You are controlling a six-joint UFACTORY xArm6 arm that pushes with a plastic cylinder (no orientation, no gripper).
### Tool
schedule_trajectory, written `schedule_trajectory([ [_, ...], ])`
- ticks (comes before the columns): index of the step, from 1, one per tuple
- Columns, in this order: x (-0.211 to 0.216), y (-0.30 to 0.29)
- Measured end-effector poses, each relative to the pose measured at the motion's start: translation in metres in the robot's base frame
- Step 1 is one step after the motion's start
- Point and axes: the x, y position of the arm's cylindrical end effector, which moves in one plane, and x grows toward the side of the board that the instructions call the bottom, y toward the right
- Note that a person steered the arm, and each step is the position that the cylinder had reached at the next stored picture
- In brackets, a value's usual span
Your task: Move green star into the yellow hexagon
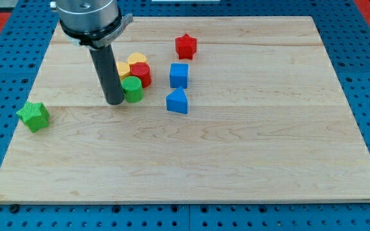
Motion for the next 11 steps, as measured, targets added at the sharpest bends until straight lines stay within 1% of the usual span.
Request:
schedule_trajectory([
  [1, 0.105, -0.039],
  [2, 0.154, -0.152],
  [3, 0.124, -0.167],
  [4, 0.067, -0.168],
  [5, 0.051, -0.166],
  [6, 0.027, -0.135],
  [7, 0.013, -0.089],
  [8, 0.011, -0.087],
  [9, 0.004, -0.113],
  [11, -0.006, -0.064],
])
